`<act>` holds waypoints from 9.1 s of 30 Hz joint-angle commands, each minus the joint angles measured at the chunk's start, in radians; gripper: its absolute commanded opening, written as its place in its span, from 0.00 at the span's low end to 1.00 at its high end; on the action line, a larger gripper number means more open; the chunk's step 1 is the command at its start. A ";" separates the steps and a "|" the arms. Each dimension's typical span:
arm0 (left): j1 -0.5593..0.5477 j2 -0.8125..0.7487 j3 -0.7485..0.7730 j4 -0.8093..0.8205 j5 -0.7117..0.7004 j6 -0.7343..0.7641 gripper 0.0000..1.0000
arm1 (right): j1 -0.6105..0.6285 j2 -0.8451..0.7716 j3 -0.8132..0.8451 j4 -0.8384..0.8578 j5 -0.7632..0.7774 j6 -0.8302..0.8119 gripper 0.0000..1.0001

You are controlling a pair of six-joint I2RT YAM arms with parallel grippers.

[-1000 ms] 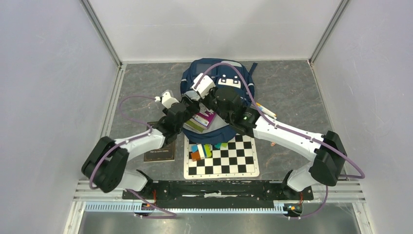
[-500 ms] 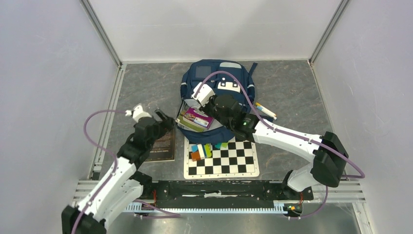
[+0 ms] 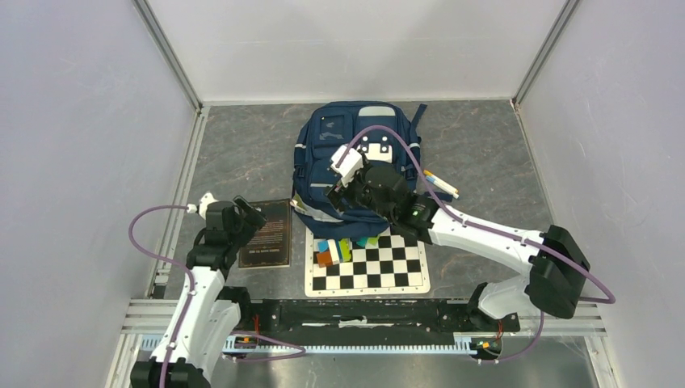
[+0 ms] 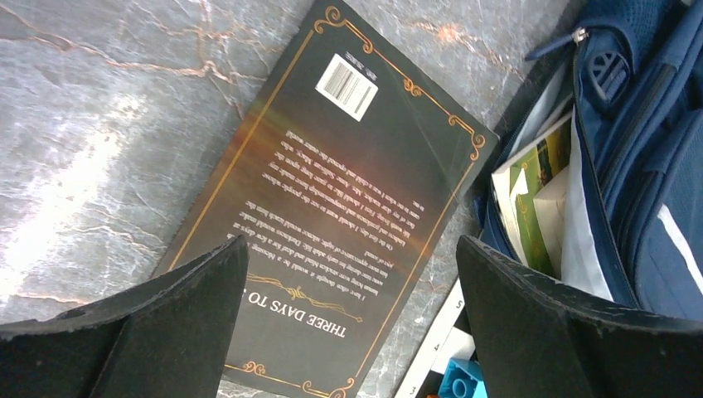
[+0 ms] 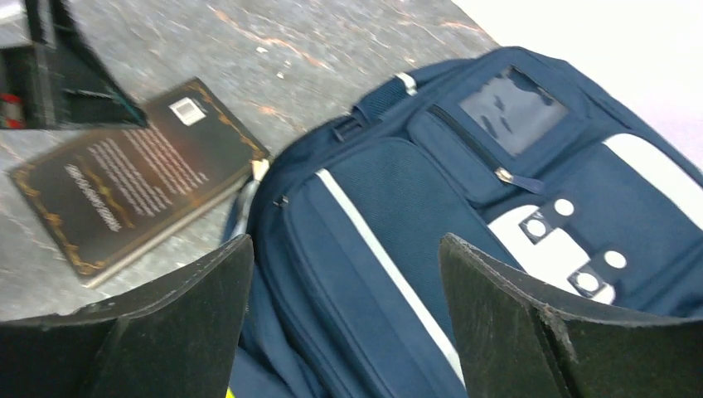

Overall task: Pack the student bag
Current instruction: Pick up the book from the center of the board, then place the book in the student bag.

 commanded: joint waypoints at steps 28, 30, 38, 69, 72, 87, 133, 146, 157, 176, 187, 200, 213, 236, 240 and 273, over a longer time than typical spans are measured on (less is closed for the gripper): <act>0.234 0.419 0.020 0.335 0.068 0.023 1.00 | 0.147 0.734 0.496 -0.064 0.000 0.517 0.80; 0.234 0.419 0.019 0.335 0.078 0.024 0.99 | 0.147 0.768 0.522 -0.092 0.017 0.513 0.80; 0.234 0.420 -0.009 0.359 0.168 0.011 0.91 | 0.148 0.877 0.596 -0.114 -0.021 0.545 0.80; 0.235 0.038 -0.179 0.203 0.150 -0.137 0.77 | 0.166 0.823 0.543 -0.118 0.073 0.550 0.89; 0.234 0.060 -0.192 0.232 0.172 -0.144 0.75 | 0.151 0.831 0.551 -0.110 -0.036 0.570 0.85; 0.235 0.078 -0.196 0.272 0.237 -0.125 0.55 | 0.147 1.019 0.722 0.015 -0.567 0.647 0.64; 0.234 -0.182 0.329 0.387 0.879 0.035 1.00 | -0.050 -0.083 0.040 0.357 -0.159 0.499 0.00; 0.135 -0.057 0.266 0.475 1.040 -0.003 0.98 | -0.045 -0.155 -0.036 0.441 -0.341 0.586 0.00; 0.110 -0.022 0.269 0.534 0.940 -0.011 0.02 | -0.041 -0.192 -0.081 0.211 -0.255 0.411 0.28; 0.105 -0.016 0.321 0.123 0.041 0.494 0.04 | 0.038 -0.068 -0.022 -0.275 -0.126 -0.202 0.85; 0.100 -0.014 0.308 0.141 0.025 0.508 0.04 | 0.064 0.139 0.073 -0.178 -0.139 -0.178 0.81; 0.100 -0.009 0.311 0.155 0.075 0.486 0.04 | 0.064 0.259 0.172 -0.229 -0.084 -0.194 0.31; 0.100 0.054 0.352 0.217 0.665 0.444 0.06 | 0.020 0.164 0.307 -0.248 0.367 -0.165 0.00; -0.302 0.582 0.476 0.408 1.029 0.197 0.02 | -0.090 0.182 0.569 -0.246 0.313 -0.096 0.00; -0.302 0.657 0.470 0.590 0.911 0.069 0.02 | -0.089 0.139 0.502 -0.205 0.247 -0.080 0.00; -0.307 0.517 0.354 0.412 0.262 0.195 0.92 | -0.023 0.003 0.102 0.027 0.188 -0.004 0.00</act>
